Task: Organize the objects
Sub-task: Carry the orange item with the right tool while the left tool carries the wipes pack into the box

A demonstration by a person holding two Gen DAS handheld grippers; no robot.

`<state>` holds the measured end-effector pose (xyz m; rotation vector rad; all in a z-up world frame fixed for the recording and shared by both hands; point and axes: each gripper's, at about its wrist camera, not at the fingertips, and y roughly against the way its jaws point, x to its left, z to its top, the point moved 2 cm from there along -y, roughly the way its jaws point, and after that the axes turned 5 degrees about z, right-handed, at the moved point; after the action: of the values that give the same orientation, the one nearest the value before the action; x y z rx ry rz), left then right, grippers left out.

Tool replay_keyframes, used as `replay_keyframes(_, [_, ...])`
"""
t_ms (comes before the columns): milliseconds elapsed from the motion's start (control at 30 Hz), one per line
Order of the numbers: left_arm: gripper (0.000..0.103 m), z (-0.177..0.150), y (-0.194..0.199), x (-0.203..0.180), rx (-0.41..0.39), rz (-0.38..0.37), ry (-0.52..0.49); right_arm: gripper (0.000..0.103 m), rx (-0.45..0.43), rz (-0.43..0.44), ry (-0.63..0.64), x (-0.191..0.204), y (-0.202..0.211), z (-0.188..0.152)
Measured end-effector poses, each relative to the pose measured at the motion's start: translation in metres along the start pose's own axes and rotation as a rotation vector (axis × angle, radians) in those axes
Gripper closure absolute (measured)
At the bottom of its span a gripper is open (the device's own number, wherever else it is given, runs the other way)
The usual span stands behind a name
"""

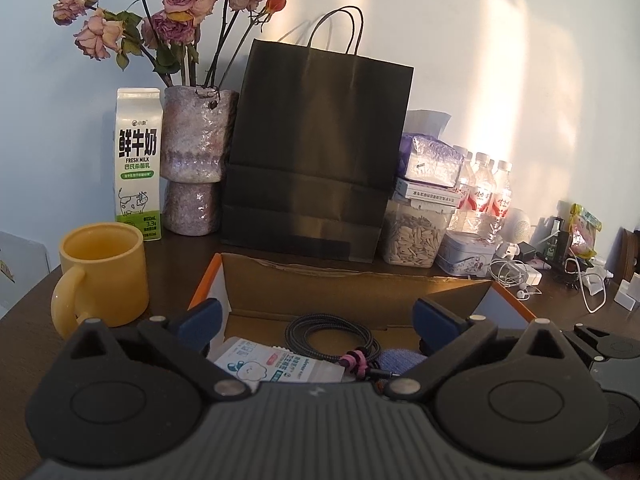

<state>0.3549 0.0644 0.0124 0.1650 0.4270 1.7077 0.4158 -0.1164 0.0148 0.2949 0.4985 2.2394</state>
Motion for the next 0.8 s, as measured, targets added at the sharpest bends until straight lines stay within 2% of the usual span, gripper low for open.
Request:
replay_keyframes(433, [0.0, 0.001, 0.024, -0.003, -0.004, -0.014, 0.0, 0.0, -0.029, -0.014, 0.022, 0.007, 0.019, 0.0])
replay_keyframes(800, [0.0, -0.014, 0.074, 0.005, 0.011, -0.008, 0.027, 0.0, -0.049, -0.015, 0.031, 0.017, 0.057, -0.008])
